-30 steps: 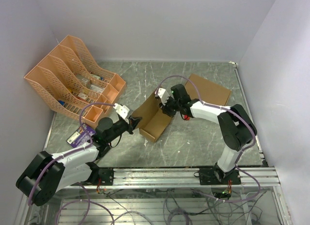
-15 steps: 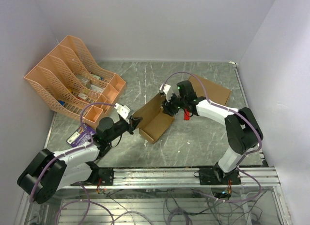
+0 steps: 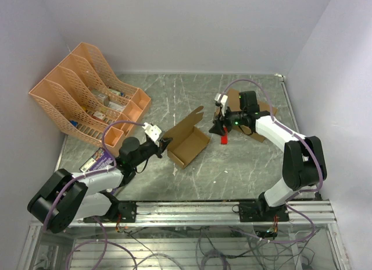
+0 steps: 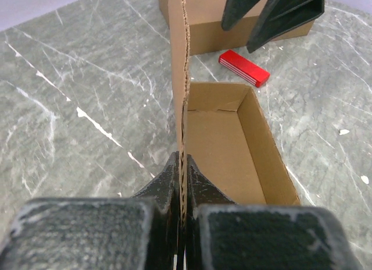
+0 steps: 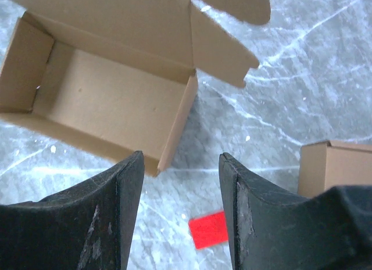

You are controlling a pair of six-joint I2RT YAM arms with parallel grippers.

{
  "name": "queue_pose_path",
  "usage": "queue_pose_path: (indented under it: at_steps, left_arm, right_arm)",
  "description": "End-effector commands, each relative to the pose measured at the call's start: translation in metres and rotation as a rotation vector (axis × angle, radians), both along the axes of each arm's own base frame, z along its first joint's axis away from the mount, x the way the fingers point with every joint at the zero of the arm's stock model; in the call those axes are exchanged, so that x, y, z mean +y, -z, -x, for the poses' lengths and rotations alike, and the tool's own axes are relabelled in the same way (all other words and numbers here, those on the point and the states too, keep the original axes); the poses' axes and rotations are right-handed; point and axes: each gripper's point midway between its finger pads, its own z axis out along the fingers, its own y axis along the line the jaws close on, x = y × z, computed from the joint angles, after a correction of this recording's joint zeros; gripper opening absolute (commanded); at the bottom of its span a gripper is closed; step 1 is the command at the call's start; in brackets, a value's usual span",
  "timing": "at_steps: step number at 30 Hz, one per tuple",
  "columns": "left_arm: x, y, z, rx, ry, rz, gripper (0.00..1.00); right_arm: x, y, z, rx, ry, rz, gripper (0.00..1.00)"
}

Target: Fold the paper box

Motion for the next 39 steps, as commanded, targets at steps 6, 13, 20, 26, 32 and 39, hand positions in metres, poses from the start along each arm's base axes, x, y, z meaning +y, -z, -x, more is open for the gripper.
queue_pose_path:
  at_steps: [6,13,20,26,32,39]
  left_arm:
    - [-0.016,-0.039,-0.018,-0.128,0.042,0.062,0.07]
    - [-0.004,-0.038,-0.016,-0.009,-0.092,0.152,0.07]
    - [0.001,-0.042,-0.008,0.038,-0.257,0.205,0.07]
    - [0.001,-0.022,-0.007,0.092,-0.311,0.209,0.07]
    - [-0.008,-0.021,-0.003,0.085,-0.302,0.194,0.07]
    - [-0.029,-0.023,0.003,0.088,-0.248,0.199,0.07]
  right_arm:
    - [-0.019,0.021,0.054,0.061,-0.213,-0.020,0.13]
    - [-0.054,0.039,0.006,0.341,0.433,0.050,0.00]
    - [-0.047,0.069,0.003,0.465,0.771,0.081,0.00]
    - [-0.027,0.095,-0.007,0.556,0.801,0.091,0.00]
    - [-0.018,0.085,-0.031,0.525,0.875,0.080,0.00]
    - [0.011,0.089,-0.028,0.597,0.899,0.124,0.00]
